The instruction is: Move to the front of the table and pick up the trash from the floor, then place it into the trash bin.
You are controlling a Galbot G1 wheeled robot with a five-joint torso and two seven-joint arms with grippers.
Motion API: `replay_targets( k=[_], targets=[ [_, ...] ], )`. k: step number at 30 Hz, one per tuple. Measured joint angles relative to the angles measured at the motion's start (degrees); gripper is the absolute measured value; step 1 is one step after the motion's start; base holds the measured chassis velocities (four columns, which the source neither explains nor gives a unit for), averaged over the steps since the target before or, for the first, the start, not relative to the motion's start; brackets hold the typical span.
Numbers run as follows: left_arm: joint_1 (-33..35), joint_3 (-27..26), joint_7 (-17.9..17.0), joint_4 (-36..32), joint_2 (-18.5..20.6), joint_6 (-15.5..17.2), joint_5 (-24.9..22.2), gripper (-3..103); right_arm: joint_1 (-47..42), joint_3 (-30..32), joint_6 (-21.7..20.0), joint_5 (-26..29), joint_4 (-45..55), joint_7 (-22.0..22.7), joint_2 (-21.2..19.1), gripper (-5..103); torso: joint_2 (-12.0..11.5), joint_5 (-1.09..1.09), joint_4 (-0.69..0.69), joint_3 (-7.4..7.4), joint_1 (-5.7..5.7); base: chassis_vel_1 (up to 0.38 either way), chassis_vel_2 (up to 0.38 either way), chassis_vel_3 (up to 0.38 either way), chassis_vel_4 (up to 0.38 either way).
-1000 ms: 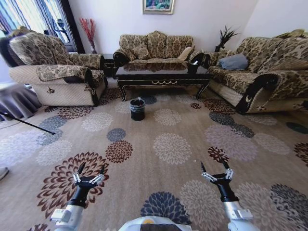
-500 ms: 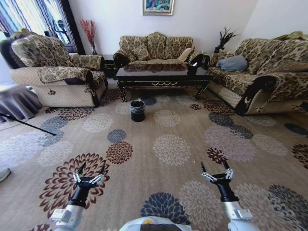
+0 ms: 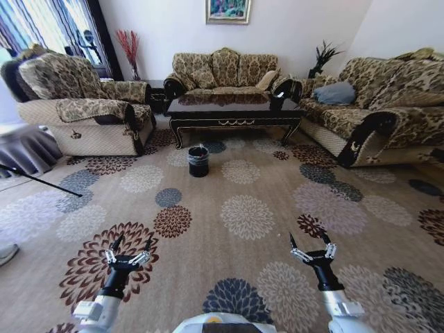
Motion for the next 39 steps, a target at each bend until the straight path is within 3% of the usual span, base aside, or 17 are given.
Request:
replay_targets(
  k=[39],
  targets=[
    [0.0,0.0,0.0,0.0,0.0,0.0,0.0,100,0.0,0.0,0.0,0.0,0.0,0.0,0.0,100,9.3,0.00,0.00,5.79,3.48,0.000,0.000,0.000,0.000]
  ],
)
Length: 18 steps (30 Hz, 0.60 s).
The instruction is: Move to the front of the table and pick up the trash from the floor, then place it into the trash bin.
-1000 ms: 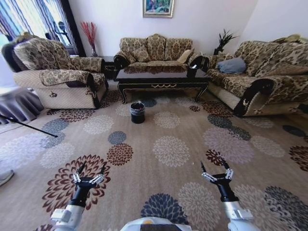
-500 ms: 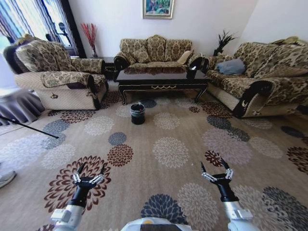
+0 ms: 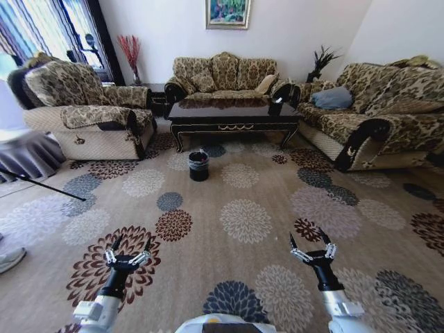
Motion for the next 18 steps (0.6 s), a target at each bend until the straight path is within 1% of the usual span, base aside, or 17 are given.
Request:
replay_targets(
  k=[18],
  targets=[
    [0.0,0.0,0.0,0.0,0.0,0.0,0.0,100,0.0,0.0,0.0,0.0,0.0,0.0,0.0,100,4.0,0.00,0.00,2.43,1.60,0.000,0.000,0.000,0.000]
  ],
)
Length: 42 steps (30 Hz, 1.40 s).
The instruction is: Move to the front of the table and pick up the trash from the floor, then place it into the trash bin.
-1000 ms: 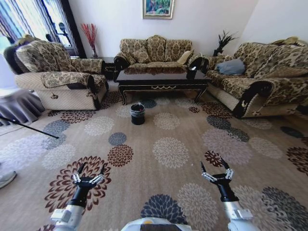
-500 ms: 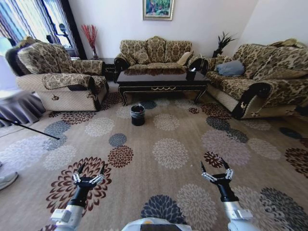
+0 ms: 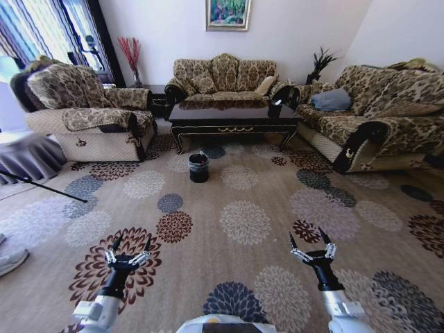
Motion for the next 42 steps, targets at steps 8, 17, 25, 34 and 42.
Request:
replay_targets(
  k=[8,17,25,34,42],
  targets=[
    [0.0,0.0,0.0,0.0,0.0,0.0,0.0,100,0.0,0.0,0.0,0.0,0.0,0.0,0.0,100,1.9,0.00,0.00,1.14,0.77,0.000,0.000,0.000,0.000],
    [0.0,0.0,0.0,0.0,0.0,0.0,0.0,100,0.0,0.0,0.0,0.0,0.0,0.0,0.0,100,4.0,0.00,0.00,2.36,1.67,0.000,0.000,0.000,0.000],
    [0.0,0.0,0.0,0.0,0.0,0.0,0.0,100,0.0,0.0,0.0,0.0,0.0,0.0,0.0,100,6.1,0.00,0.00,3.51,2.58,0.000,0.000,0.000,0.000],
    [0.0,0.0,0.0,0.0,0.0,0.0,0.0,100,0.0,0.0,0.0,0.0,0.0,0.0,0.0,100,8.4,0.00,0.00,4.81,3.53,0.000,0.000,0.000,0.000],
    [0.0,0.0,0.0,0.0,0.0,0.0,0.0,100,0.0,0.0,0.0,0.0,0.0,0.0,0.0,100,10.5,0.00,0.00,6.10,4.37,0.000,0.000,0.000,0.000]
  ],
)
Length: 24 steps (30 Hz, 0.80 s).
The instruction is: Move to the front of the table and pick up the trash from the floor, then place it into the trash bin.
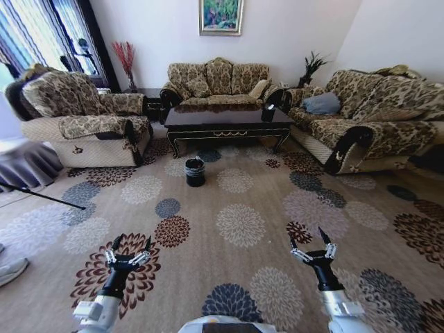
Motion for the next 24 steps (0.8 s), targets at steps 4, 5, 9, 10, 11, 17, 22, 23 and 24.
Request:
replay_targets(
  k=[4,5,9,10,11,17,22,23,24],
  targets=[
    [0.0,0.0,0.0,0.0,0.0,0.0,0.0,100,0.0,0.0,0.0,0.0,0.0,0.0,0.0,100,0.9,0.00,0.00,0.52,0.39,0.000,0.000,0.000,0.000],
    [0.0,0.0,0.0,0.0,0.0,0.0,0.0,100,0.0,0.0,0.0,0.0,0.0,0.0,0.0,100,1.4,0.00,0.00,0.76,0.60,0.000,0.000,0.000,0.000],
    [0.0,0.0,0.0,0.0,0.0,0.0,0.0,100,0.0,0.0,0.0,0.0,0.0,0.0,0.0,100,2.4,0.00,0.00,1.35,1.03,0.000,0.000,0.000,0.000],
    [0.0,0.0,0.0,0.0,0.0,0.0,0.0,100,0.0,0.0,0.0,0.0,0.0,0.0,0.0,100,2.7,0.00,0.00,1.57,1.18,0.000,0.000,0.000,0.000],
    [0.0,0.0,0.0,0.0,0.0,0.0,0.0,100,0.0,0.0,0.0,0.0,0.0,0.0,0.0,100,2.7,0.00,0.00,1.57,1.18,0.000,0.000,0.000,0.000],
    [0.0,0.0,0.0,0.0,0.0,0.0,0.0,100,0.0,0.0,0.0,0.0,0.0,0.0,0.0,100,4.4,0.00,0.00,2.44,1.94,-0.019,-0.028,-0.035,-0.040],
    [0.0,0.0,0.0,0.0,0.0,0.0,0.0,100,0.0,0.0,0.0,0.0,0.0,0.0,0.0,100,5.7,0.00,0.00,3.18,2.52,-0.058,-0.049,-0.080,-0.072],
    [0.0,0.0,0.0,0.0,0.0,0.0,0.0,100,0.0,0.0,0.0,0.0,0.0,0.0,0.0,100,6.0,0.00,0.00,3.35,2.66,-0.088,-0.074,-0.098,-0.094],
    [0.0,0.0,0.0,0.0,0.0,0.0,0.0,100,0.0,0.0,0.0,0.0,0.0,0.0,0.0,100,6.0,0.00,0.00,3.35,2.66,-0.088,-0.074,-0.098,-0.094]
  ],
)
